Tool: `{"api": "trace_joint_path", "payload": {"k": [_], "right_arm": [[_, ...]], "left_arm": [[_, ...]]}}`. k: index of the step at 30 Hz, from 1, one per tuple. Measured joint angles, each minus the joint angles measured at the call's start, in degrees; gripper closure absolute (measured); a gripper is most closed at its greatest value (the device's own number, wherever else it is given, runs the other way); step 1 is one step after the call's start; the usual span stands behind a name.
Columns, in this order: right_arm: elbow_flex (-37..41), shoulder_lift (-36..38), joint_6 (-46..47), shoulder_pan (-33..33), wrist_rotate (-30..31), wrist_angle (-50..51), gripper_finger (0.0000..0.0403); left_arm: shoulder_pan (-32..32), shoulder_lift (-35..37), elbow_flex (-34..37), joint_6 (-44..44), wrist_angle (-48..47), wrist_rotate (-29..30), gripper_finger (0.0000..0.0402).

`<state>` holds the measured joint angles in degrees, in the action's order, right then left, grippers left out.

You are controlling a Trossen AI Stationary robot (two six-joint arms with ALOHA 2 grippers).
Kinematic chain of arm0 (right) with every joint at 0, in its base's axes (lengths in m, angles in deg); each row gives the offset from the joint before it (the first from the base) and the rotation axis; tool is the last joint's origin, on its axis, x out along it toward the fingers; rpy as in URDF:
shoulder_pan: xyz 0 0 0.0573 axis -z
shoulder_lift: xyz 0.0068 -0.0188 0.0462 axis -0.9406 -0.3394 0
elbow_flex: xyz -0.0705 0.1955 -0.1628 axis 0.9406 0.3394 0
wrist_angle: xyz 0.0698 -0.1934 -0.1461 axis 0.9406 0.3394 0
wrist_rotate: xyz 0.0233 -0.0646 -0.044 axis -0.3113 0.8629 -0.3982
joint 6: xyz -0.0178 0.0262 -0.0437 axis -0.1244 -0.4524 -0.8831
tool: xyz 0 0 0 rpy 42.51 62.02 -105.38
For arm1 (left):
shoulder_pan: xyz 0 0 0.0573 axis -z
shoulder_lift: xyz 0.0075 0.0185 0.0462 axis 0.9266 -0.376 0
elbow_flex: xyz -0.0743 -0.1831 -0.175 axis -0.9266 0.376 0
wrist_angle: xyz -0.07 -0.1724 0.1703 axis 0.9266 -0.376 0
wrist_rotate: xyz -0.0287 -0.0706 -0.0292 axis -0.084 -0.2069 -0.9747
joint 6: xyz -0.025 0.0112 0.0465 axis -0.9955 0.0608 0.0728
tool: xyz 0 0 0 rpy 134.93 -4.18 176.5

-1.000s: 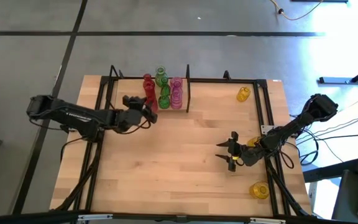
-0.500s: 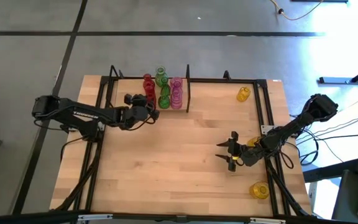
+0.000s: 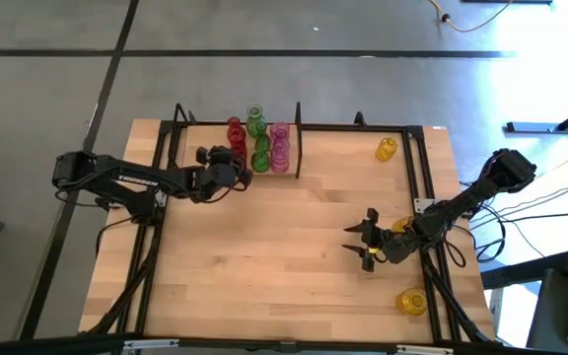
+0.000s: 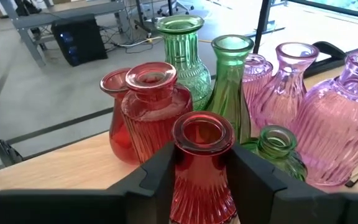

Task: Sort vases onto shelf
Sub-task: Put the red vase on the shelf aligned with the other red vase

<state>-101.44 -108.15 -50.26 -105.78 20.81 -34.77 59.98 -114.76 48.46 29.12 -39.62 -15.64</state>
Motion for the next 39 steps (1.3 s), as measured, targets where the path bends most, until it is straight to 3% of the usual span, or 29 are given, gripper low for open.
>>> {"api": "trace_joint_path", "payload": {"k": [26, 39], "right_arm": [[0.00, 0.00, 0.00, 0.00, 0.11, 0.00, 0.0187], [0.00, 0.00, 0.19, 0.00, 0.12, 0.00, 0.0187]], "left_arm": [[-3.86, 0.00, -0.09, 0.47, 0.12, -6.48, 0.0275], [-3.84, 1.83, 0.02, 3.44, -0.50, -9.08, 0.0204]]}}
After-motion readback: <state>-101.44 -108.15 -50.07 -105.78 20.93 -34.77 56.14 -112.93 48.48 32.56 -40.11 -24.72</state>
